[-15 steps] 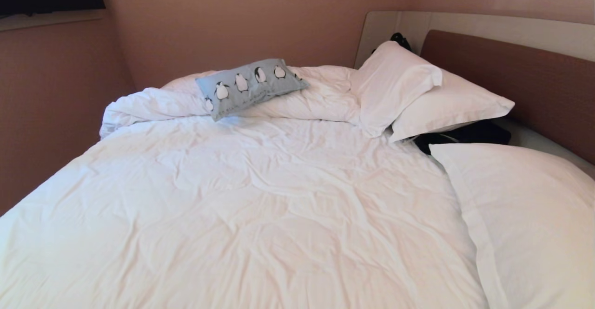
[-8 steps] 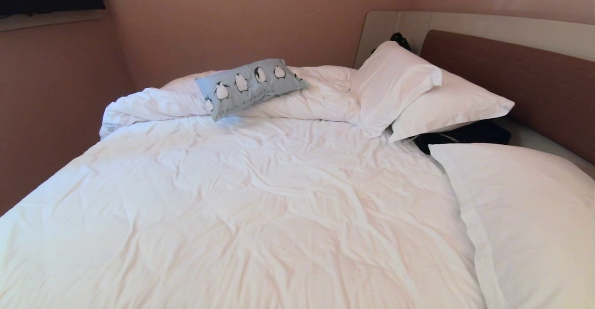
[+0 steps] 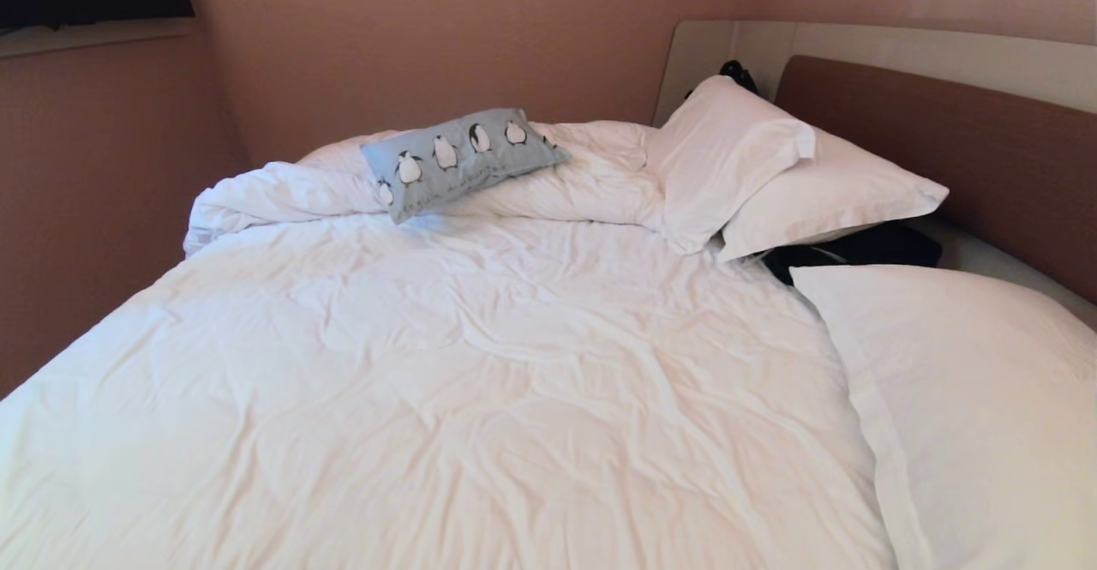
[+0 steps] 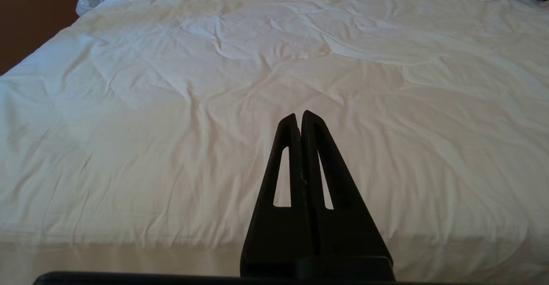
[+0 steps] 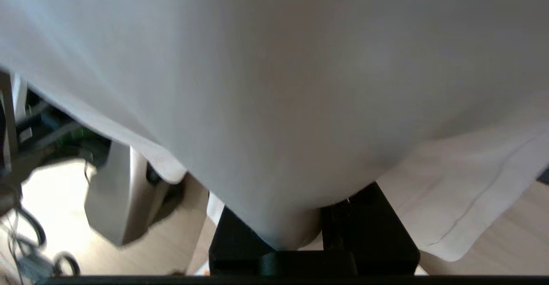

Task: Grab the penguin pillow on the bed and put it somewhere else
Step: Place the pillow at the bedside

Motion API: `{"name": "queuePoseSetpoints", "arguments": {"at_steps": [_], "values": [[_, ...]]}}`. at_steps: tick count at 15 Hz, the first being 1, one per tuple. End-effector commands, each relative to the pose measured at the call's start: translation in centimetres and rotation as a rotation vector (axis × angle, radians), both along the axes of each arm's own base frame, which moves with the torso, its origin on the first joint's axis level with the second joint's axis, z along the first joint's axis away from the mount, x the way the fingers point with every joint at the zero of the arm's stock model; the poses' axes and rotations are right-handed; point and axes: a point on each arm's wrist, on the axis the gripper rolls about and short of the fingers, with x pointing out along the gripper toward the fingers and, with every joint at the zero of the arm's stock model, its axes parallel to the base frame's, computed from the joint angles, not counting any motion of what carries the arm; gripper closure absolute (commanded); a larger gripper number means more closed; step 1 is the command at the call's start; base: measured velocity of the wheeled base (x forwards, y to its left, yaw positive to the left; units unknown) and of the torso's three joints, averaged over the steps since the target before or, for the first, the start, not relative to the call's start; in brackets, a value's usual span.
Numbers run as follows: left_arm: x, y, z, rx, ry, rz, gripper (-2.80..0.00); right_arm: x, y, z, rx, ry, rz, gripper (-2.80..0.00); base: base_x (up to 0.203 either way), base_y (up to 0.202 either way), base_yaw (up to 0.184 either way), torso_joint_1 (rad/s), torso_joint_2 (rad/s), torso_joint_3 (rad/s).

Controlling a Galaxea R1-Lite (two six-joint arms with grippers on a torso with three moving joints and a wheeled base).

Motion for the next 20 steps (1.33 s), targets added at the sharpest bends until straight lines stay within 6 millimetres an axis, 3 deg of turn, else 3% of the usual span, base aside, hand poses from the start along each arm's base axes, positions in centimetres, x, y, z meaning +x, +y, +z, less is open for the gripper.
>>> {"name": "queuePoseSetpoints", "arguments": {"at_steps": [1,6,11,13,17,20], "values": [[0.0,0.0,0.0,0.000,0.001,0.000,0.00,-0.8,-0.8,0.4,-0.001,-0.028,-0.073,0.00,0.000,0.000,0.000,0.000,0.00,0.000],[0.0,0.0,0.0,-0.001,0.000,0.000,0.00,-3.4,-2.4,4.9,-0.080,-0.112,-0.181,0.00,0.000,0.000,0.000,0.000,0.00,0.000],[0.0,0.0,0.0,0.000,0.001,0.000,0.00,-3.3,-3.6,6.6,-0.256,-0.154,-0.200,0.00,0.000,0.000,0.000,0.000,0.00,0.000],[0.0,0.0,0.0,0.000,0.001,0.000,0.00,-3.1,-3.7,7.9,-0.328,-0.174,-0.192,0.00,0.000,0.000,0.000,0.000,0.00,0.000],[0.0,0.0,0.0,0.000,0.001,0.000,0.00,-1.0,-4.7,11.1,-0.599,-0.254,-0.143,0.00,0.000,0.000,0.000,0.000,0.00,0.000],[0.0,0.0,0.0,0.000,0.001,0.000,0.00,0.0,-4.4,13.7,-0.678,-0.293,-0.166,0.00,0.000,0.000,0.000,0.000,0.00,0.000]]}}
